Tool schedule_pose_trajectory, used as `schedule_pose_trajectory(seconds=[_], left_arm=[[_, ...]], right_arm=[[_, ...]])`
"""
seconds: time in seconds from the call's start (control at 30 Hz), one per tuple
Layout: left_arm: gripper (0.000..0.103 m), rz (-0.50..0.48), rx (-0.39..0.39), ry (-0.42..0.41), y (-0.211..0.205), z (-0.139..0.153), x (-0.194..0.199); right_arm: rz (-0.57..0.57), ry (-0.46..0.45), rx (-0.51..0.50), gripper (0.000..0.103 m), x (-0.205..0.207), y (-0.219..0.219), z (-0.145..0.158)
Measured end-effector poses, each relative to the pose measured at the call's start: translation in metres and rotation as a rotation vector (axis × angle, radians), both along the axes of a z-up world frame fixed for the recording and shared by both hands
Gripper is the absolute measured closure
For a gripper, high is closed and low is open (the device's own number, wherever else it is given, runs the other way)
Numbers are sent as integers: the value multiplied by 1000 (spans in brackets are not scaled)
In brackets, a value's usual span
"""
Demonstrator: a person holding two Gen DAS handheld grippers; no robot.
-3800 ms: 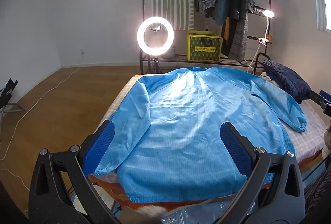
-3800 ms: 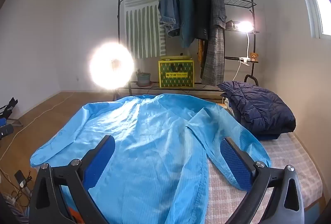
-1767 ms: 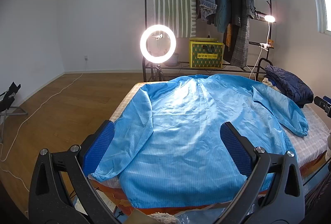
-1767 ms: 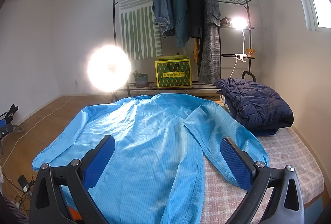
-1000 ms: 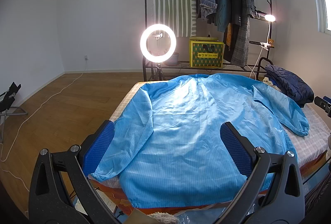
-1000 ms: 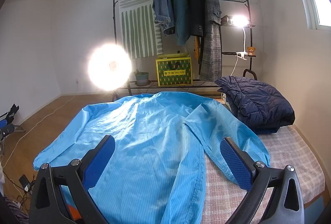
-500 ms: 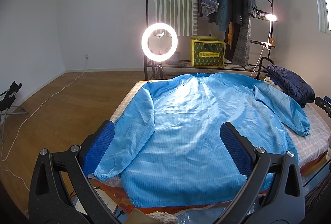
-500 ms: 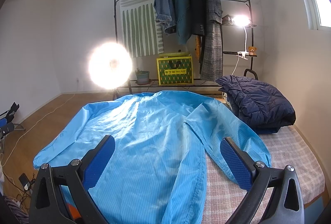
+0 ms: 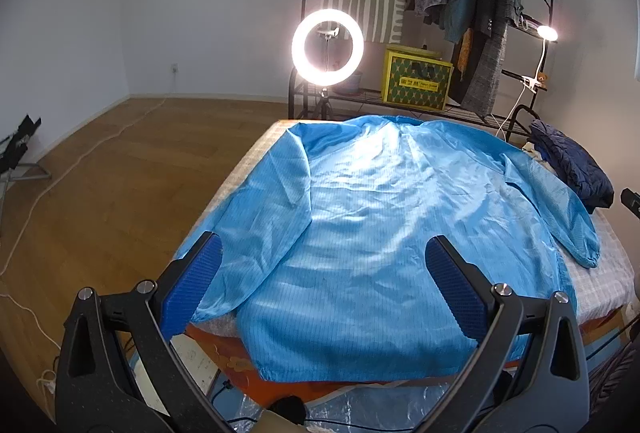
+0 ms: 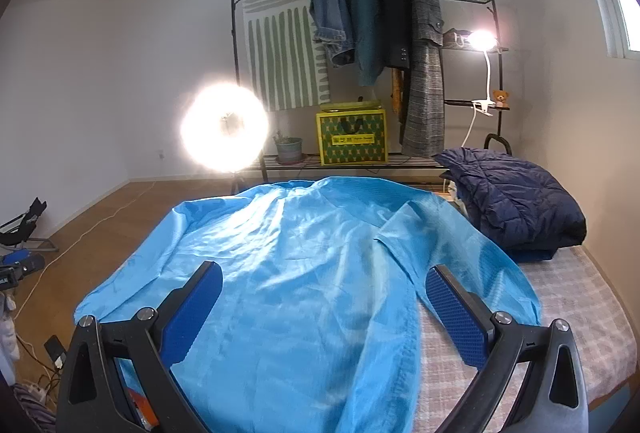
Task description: Fold large clothes
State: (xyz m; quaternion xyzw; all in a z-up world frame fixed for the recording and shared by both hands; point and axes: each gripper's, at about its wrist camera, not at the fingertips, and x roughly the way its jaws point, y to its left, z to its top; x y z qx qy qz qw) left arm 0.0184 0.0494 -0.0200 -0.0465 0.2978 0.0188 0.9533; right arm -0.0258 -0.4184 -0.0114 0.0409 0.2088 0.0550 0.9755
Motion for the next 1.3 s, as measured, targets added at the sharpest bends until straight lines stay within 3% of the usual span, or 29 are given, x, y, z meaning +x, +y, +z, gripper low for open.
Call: schedule_pose_trajectory(seconds=[0.13,0.27,0.43,0.57,0.67,0.73,0.77,0.97,1.3], left_arm=[[8,34,-108,78,26,-14,13],[15,98,-168,171,56,-30,34],[36,128,-242,333,91,-66,73],[36,173,-283,440,129,-99,99],[39,262,-307,476,165,-121,107],[53,315,-359,498,188,-135,109],[55,337,-376,501,197,-141,109],[56,394,-461,546,235,-177,111],[56,378,-570,579,251,-201,113]], right_arm=[[24,-1,-1,0,2,9,1],[50,2,-12,0,5,16,1],[72,11,-20,0,9,24,-1],[96,19,-20,0,9,29,-2],[111,17,-39,0,8,35,-3],[122,18,-50,0,8,39,-5],[126,19,-53,0,9,40,-6],[145,35,-55,0,16,48,-11],[205,58,22,0,42,66,-27]])
